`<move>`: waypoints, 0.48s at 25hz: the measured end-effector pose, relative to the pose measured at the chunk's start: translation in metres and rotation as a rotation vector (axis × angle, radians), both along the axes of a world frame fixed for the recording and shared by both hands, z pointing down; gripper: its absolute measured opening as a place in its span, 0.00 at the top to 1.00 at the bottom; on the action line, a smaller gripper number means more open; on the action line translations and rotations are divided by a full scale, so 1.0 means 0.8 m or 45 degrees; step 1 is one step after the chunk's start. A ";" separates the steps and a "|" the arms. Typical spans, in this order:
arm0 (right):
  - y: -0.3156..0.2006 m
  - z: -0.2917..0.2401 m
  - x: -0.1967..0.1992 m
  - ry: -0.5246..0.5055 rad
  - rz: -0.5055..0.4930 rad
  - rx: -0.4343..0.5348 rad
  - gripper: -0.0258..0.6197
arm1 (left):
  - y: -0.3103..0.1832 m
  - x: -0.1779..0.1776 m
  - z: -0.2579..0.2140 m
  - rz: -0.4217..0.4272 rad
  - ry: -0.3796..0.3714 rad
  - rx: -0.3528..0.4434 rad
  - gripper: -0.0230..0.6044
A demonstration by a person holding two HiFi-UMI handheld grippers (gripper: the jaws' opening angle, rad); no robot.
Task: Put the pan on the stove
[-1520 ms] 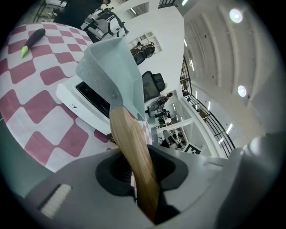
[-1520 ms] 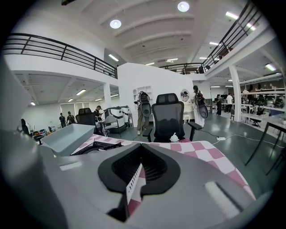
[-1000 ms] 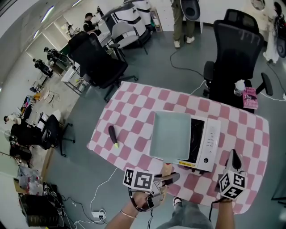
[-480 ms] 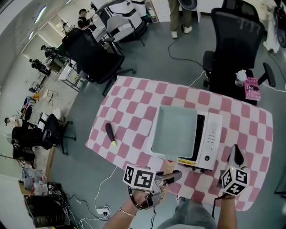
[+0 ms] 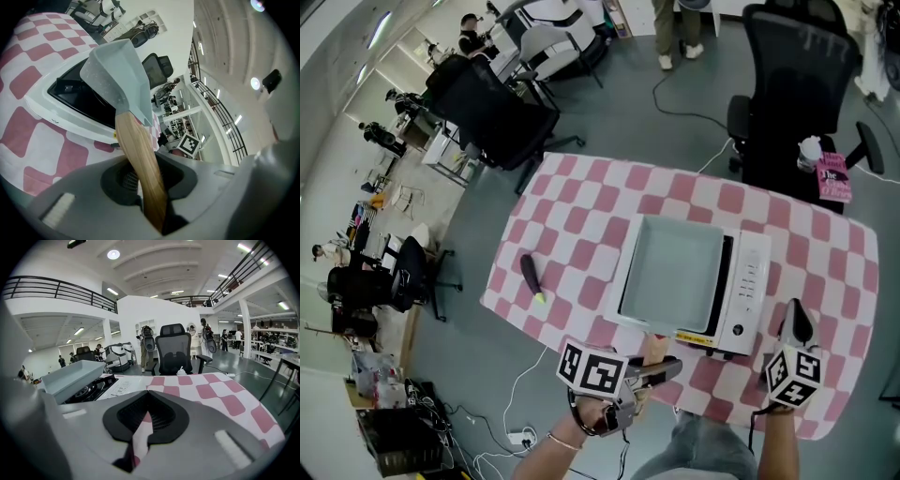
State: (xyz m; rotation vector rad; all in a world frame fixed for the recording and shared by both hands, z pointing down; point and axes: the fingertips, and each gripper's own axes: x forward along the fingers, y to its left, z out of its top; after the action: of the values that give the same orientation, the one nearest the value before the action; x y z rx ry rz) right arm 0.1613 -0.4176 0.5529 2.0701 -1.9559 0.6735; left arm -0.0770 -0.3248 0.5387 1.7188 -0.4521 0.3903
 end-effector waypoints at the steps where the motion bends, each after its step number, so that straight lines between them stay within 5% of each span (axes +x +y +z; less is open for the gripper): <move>1: 0.000 0.001 0.000 -0.001 0.000 -0.002 0.95 | 0.000 0.000 0.001 0.003 0.000 -0.003 0.84; 12: -0.001 0.007 -0.001 -0.008 0.002 -0.018 0.95 | -0.001 0.000 0.007 0.030 0.008 -0.018 0.84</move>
State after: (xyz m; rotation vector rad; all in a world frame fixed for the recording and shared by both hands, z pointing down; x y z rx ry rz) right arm 0.1601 -0.4186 0.5588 2.0645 -1.9472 0.6925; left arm -0.0767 -0.3255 0.5440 1.7126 -0.4241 0.4037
